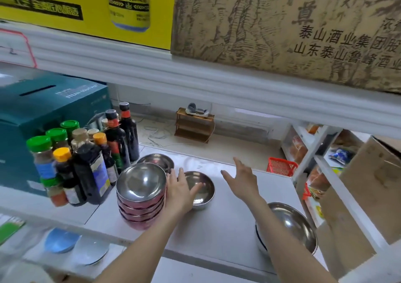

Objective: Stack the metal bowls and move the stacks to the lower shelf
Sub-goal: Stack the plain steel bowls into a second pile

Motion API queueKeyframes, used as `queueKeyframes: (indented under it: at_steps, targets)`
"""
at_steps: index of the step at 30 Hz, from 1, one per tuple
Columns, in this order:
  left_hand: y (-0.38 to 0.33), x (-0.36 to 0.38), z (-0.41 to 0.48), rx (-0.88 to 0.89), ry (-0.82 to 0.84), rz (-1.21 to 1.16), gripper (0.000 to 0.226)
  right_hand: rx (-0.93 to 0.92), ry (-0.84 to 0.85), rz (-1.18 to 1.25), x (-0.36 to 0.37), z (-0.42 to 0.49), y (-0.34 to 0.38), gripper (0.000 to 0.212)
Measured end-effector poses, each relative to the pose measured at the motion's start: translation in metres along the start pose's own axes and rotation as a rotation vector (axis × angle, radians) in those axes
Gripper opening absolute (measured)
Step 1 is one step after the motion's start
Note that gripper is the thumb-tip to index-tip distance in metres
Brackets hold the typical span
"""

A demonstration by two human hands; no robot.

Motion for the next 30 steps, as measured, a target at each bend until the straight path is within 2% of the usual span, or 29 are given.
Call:
queueKeyframes:
  at_steps: [4,8,13,22,30]
  targets:
    - [0.013,0.019,0.003,-0.049,-0.024,0.052,0.086,-0.028,0.084,0.022,0.043,0.01,-0.007,0.071]
    - [0.028,0.041,0.001,-0.12,0.036,-0.033,0.089,-0.012,0.182,0.073,0.08,0.011,-0.023,0.074]
    - [0.032,0.048,0.003,-0.153,0.04,-0.103,0.089,0.011,0.275,0.129,0.114,0.004,-0.037,0.066]
    - [0.037,0.049,0.002,-0.156,0.05,-0.137,0.083,0.05,0.252,0.299,0.119,0.0,-0.044,0.064]
    - [0.021,0.032,-0.008,-0.072,0.071,-0.163,0.074,0.055,0.187,0.312,0.093,-0.016,-0.038,0.064]
Point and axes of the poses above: each hand's wrist, its own z-axis towards the middle knuckle, its own x-axis out of the palm, y = z × x, the point moved 8 cm from there along z, towards the middle knuckle, and after that the axes turned 12 degrees about z, right-handed, at the moved point
